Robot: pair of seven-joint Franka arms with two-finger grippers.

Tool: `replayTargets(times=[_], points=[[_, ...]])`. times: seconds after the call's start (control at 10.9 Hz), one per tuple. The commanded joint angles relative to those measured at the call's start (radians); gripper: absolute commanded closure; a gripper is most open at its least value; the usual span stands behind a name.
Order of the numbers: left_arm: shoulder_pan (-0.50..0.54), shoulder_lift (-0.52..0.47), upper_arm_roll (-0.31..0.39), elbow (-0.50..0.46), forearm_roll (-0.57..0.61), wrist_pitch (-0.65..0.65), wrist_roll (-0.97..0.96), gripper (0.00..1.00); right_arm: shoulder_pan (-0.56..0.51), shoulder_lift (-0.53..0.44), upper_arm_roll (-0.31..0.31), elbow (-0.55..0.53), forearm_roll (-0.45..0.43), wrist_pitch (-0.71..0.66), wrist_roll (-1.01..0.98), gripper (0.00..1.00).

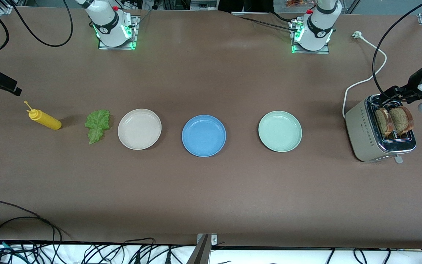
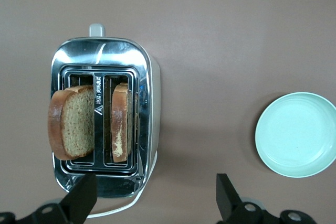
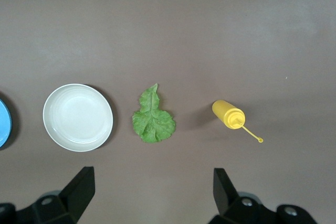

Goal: Make sandwich in blue plate with both arms
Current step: 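Lower the left gripper over the bread slice in the toaster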

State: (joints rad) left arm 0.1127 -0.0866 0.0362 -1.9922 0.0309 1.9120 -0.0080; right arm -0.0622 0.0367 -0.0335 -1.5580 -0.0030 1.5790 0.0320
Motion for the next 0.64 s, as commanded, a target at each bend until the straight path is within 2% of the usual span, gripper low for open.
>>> replayTargets(times=[0.0, 0.55], points=[[0.016, -0.018, -0.001, -0.065, 0.020, 0.047, 0.055, 0.00, -0.002, 0.008, 0.000, 0.026, 0.020, -0.022, -0.014, 0.00], [0.047, 0.082, 0.011, -0.085, 0.037, 0.119, 0.098, 0.00, -0.002, 0.006, 0.000, 0.026, 0.018, -0.028, -0.014, 0.00]])
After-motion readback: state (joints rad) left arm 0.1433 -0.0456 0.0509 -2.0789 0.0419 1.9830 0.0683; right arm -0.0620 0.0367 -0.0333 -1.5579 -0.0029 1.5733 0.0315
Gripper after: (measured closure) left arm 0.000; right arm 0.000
